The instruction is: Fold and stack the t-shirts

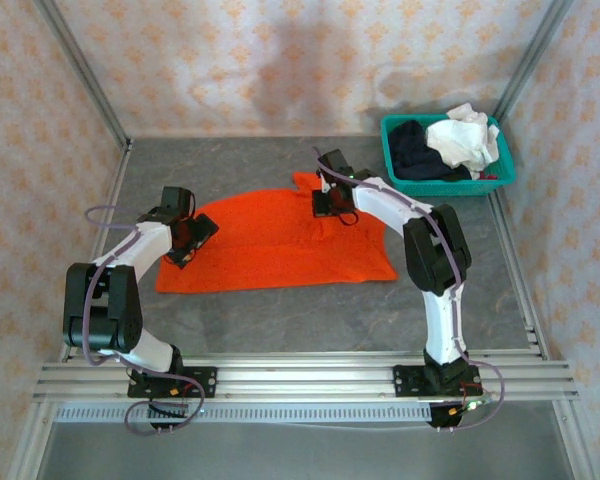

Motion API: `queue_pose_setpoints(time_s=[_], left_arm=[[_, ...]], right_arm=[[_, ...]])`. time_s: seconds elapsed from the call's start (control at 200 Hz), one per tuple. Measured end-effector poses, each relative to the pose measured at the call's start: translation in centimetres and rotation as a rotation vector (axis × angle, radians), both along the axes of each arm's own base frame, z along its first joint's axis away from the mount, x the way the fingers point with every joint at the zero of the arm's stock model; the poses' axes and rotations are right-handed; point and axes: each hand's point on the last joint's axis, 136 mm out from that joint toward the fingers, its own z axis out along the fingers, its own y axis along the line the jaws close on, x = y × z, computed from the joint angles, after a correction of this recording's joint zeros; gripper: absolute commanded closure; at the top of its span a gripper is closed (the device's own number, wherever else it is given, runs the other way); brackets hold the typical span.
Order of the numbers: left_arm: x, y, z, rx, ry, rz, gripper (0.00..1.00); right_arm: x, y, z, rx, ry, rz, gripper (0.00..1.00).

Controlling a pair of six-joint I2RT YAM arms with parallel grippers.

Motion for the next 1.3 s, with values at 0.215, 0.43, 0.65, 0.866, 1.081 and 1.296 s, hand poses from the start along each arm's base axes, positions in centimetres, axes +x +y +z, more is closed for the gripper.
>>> queue_pose_setpoints(time_s=[0.215, 0.43, 0.65, 0.866, 1.081, 1.296], left_arm=[[0.0, 0.0, 0.0, 0.001, -0.001, -0.003, 0.08], [0.3, 0.0, 0.2, 0.003, -0.011, -0.007, 0.07], [4.6, 0.2, 1.1, 0.023, -0.071, -0.025, 0.07], [5.6, 0.4, -2.5, 0.028, -0.024, -0.024, 0.08], [4.3, -0.1, -3.1, 0.020, -0.053, -0.028, 0.08], [2.0, -2.1, -2.8, -0.004, -0.068, -0.046, 0.08]], right_arm=[[1.0, 0.1, 0.2, -0.007, -0.026, -0.013, 0.28], [0.5, -1.8, -0.1, -0.018, -0.063, -0.093, 0.28], [-1.0, -4.5, -2.3, 0.038, 0.010, -0.205, 0.36], [-2.8, -5.9, -4.9, 0.066, 0.085, -0.264, 0.41], [-5.5, -7.7, -5.1, 0.075, 0.093, -0.292, 0.41], [-6.4, -9.6, -5.1, 0.074, 0.098, -0.329, 0.41]])
